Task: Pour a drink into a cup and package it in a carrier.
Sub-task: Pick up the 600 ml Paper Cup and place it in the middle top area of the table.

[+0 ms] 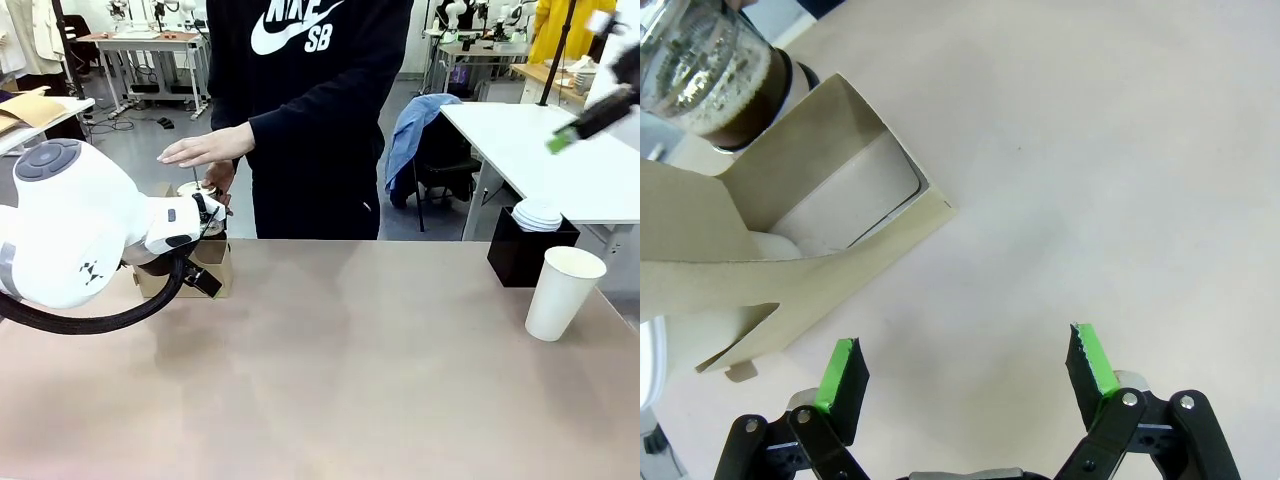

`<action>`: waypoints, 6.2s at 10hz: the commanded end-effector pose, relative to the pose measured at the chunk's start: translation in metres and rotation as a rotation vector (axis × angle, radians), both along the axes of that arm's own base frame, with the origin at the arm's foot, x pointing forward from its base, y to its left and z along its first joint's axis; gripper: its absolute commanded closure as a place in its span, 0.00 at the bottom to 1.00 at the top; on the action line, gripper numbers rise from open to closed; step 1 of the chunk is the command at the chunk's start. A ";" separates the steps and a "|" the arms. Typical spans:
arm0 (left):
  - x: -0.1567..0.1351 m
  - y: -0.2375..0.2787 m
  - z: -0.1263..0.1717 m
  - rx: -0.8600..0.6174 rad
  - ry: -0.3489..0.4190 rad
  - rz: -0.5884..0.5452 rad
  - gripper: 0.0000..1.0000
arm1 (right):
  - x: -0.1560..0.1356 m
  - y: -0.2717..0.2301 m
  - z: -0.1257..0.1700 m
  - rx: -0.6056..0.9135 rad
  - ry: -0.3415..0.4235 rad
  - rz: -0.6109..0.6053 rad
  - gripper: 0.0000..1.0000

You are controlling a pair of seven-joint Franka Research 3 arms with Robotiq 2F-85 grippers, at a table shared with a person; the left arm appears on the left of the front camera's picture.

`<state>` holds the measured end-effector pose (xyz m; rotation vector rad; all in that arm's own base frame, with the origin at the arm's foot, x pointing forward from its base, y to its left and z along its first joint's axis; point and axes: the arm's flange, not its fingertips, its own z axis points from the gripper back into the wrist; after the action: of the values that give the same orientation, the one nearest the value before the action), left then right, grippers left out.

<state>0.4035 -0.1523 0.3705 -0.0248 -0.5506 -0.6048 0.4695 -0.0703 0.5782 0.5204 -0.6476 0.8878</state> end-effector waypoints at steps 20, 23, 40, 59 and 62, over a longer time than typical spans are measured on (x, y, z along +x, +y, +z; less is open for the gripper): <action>0.000 0.000 0.000 -0.001 0.000 0.000 0.00 | -0.092 -0.163 -0.281 0.590 -0.439 0.188 0.00; 0.000 0.000 0.000 -0.001 0.000 0.000 0.00 | -0.083 -0.148 -0.311 0.633 -0.437 0.179 0.00; 0.000 0.000 0.000 -0.001 0.000 0.000 0.00 | -0.042 -0.092 -0.339 0.745 -0.346 0.177 0.00; 0.000 0.000 0.000 -0.001 0.000 0.000 0.00 | -0.041 0.003 -0.257 0.663 -0.372 0.021 0.19; 0.000 0.000 0.000 -0.001 0.000 0.000 0.00 | -0.017 0.072 -0.210 0.710 -0.414 0.019 0.19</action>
<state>0.4034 -0.1530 0.3703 -0.0241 -0.5503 -0.6064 0.4405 -0.0217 0.3596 1.0020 -1.3538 0.7934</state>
